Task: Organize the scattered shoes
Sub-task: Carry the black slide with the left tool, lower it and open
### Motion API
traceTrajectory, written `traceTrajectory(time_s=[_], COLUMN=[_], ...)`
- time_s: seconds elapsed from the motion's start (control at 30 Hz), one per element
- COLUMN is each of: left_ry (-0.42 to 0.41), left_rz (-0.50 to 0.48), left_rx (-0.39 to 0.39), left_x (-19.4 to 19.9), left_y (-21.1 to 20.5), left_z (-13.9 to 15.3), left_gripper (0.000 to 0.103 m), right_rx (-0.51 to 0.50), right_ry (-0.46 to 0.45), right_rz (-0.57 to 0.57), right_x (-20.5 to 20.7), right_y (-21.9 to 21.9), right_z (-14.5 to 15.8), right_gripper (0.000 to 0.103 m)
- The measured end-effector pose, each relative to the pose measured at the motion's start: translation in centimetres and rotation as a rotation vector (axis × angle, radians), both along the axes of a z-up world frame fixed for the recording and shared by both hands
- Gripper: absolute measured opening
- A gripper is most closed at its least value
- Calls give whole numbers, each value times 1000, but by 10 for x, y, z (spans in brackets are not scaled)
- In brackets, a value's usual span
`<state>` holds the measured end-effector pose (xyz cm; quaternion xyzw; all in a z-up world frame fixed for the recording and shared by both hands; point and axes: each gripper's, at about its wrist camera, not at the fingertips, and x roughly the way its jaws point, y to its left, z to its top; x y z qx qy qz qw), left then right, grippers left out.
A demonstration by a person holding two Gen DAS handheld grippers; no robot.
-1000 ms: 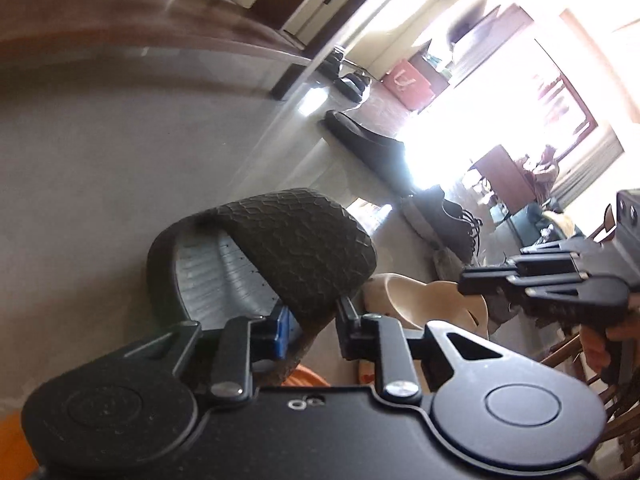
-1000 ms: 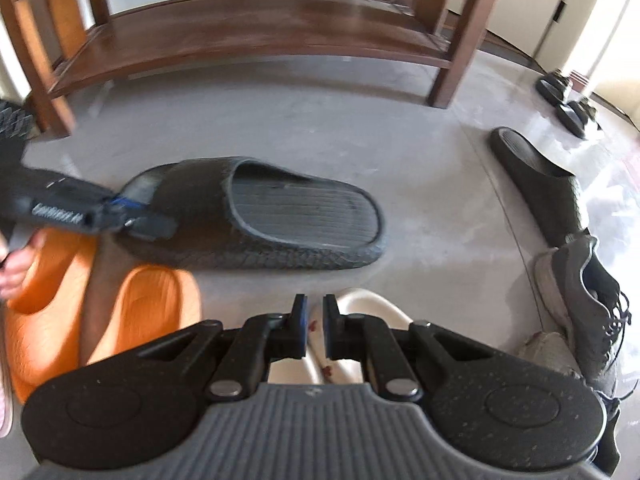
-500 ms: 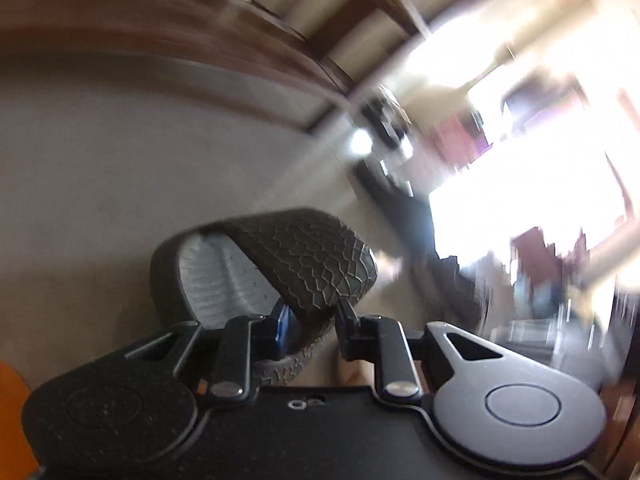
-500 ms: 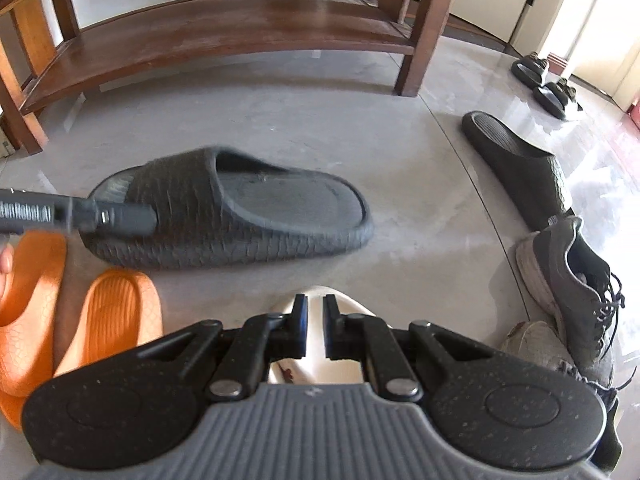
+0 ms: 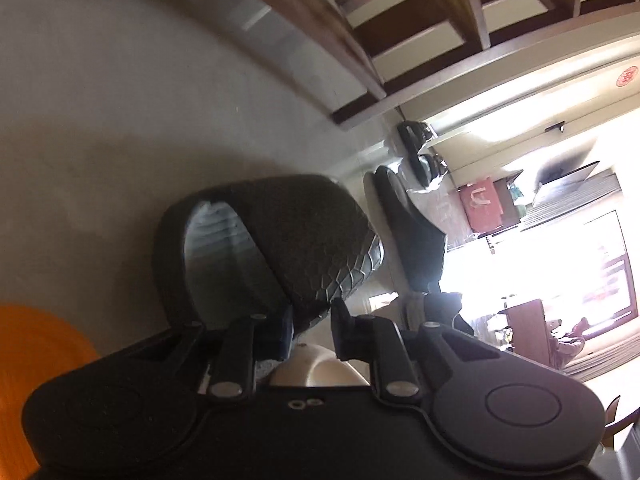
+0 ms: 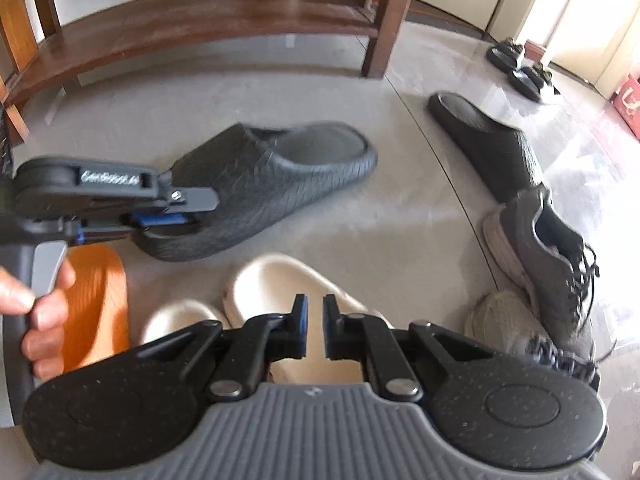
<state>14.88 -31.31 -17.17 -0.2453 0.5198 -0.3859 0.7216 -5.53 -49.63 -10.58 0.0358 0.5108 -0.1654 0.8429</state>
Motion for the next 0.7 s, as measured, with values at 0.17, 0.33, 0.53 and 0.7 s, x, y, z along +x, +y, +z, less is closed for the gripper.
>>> traceTrajectory(time_s=[0.17, 0.33, 0.53, 0.7], left_ry=[60, 93, 34, -158], left_rz=[23, -23, -25, 43], left_rx=[7, 1, 70, 99], left_x=[6, 8, -20, -38], left_y=[-19, -27, 10, 28], left_z=[-12, -8, 17, 69], left_gripper=[19, 31, 33, 35], right_rx=[-1, -20, -15, -4], right_ry=[24, 16, -4, -40], right_rz=[-30, -62, -121, -178], right_x=[-10, -16, -17, -13], right_y=[-8, -11, -10, -2], right_z=[-5, -1, 15, 46], right_gripper=[11, 11, 11, 11])
